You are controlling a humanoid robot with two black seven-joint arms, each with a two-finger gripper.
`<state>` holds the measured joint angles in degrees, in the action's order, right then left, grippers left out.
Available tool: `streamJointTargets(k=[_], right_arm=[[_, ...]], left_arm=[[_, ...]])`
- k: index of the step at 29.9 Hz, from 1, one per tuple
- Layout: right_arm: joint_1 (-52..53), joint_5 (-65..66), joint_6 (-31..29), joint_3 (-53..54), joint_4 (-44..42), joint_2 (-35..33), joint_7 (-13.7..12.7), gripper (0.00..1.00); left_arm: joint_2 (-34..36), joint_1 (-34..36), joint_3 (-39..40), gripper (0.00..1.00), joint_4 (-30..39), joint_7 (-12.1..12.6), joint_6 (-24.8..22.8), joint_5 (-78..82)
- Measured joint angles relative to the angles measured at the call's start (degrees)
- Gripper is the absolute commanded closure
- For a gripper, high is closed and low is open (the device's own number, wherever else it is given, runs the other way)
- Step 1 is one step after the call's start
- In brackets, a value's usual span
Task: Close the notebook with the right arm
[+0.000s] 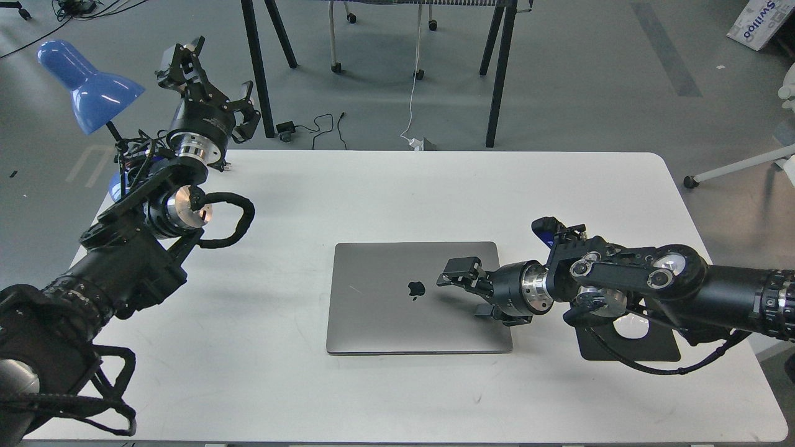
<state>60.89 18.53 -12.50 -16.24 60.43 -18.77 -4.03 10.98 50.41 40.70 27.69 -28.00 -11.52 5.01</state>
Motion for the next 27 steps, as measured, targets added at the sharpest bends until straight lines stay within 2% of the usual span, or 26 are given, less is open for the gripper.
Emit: streamJointTargets(k=[13, 19, 27], right_arm=[[3.28, -0.34, -0.11, 10.49, -0.46, -0.86, 0.07, 0.0], [2.99, -0.3, -0.06, 27.39, -2.82, -2.52, 0.55, 0.0], [2.33, -0.62, -0.06, 49.22, -11.82, -2.64, 0.83, 0.0]], left_arm=[[0.0, -0.02, -0.06, 0.0, 0.0, 0.0, -0.02, 0.0], [0.0, -0.05, -0.06, 0.0, 0.0, 0.0, -0.04, 0.0], [0.0, -0.05, -0.09, 0.0, 0.0, 0.0, -0.08, 0.0]])
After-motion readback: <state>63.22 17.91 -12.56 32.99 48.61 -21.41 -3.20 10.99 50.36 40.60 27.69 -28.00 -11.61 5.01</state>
